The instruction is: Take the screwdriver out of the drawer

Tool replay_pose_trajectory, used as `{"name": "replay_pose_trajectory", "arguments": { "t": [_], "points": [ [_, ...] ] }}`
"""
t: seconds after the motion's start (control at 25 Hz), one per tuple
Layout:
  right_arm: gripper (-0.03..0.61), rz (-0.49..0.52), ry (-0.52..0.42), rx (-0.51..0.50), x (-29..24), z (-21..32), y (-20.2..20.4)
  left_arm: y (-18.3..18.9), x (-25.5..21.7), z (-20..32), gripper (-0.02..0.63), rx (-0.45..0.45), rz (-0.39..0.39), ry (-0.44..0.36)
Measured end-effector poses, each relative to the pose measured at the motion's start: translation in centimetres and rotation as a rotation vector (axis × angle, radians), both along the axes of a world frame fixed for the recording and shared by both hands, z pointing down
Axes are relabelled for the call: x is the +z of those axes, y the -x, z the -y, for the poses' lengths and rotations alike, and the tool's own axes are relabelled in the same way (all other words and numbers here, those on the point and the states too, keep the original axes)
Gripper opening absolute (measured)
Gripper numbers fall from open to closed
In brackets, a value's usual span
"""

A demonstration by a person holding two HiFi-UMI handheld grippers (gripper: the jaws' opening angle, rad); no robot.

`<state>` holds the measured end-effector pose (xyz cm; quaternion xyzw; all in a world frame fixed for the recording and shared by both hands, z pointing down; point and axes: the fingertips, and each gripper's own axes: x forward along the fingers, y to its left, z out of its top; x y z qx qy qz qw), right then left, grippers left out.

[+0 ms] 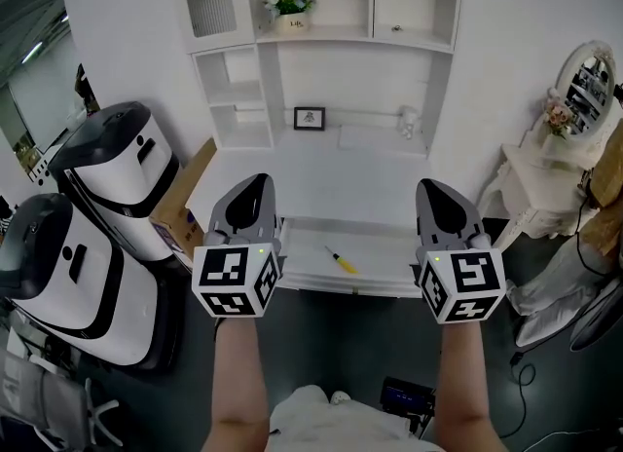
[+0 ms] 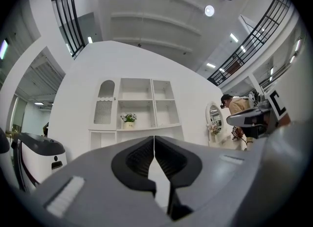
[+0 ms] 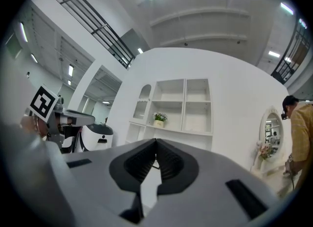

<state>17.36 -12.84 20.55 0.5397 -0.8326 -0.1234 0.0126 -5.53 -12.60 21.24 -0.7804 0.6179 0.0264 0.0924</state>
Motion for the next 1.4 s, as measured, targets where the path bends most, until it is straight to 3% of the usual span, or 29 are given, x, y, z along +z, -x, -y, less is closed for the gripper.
{"name": "replay_pose_trajectory", "arguments": {
  "t": [0.32,0.36,0.4,0.48,0.6,1.12,1.4],
  "points": [
    [0.013,0.033,-0.008,-0.061,-0.1,3.5,2.1,0.6,0.3,3.5,0.008,0.023,0.005,0.009],
    [0.057,0.033,-0.001,-0.073,0.0,4.0,2.5,0.8,0.4,4.1,0.008,0.026,0.002,0.007],
    [0.146,0.033,0.007,-0.084,0.2,4.5,2.8,0.9,0.4,4.7,0.009,0.028,0.0,0.005],
    [0.222,0.032,0.02,-0.095,0.4,5.8,3.3,1.1,0.6,6.0,0.009,0.033,-0.002,0.006],
    [0.263,0.026,0.029,-0.087,0.4,7.8,3.9,1.7,0.6,8.0,0.008,0.039,-0.006,0.01],
    [0.264,-0.012,0.111,-0.073,2.9,17.0,9.0,7.3,2.8,17.1,0.009,0.043,-0.043,0.057],
    [0.264,-0.033,0.22,-0.054,7.5,20.7,11.5,9.6,6.4,21.2,0.009,0.069,-0.057,0.135]
  ]
}}
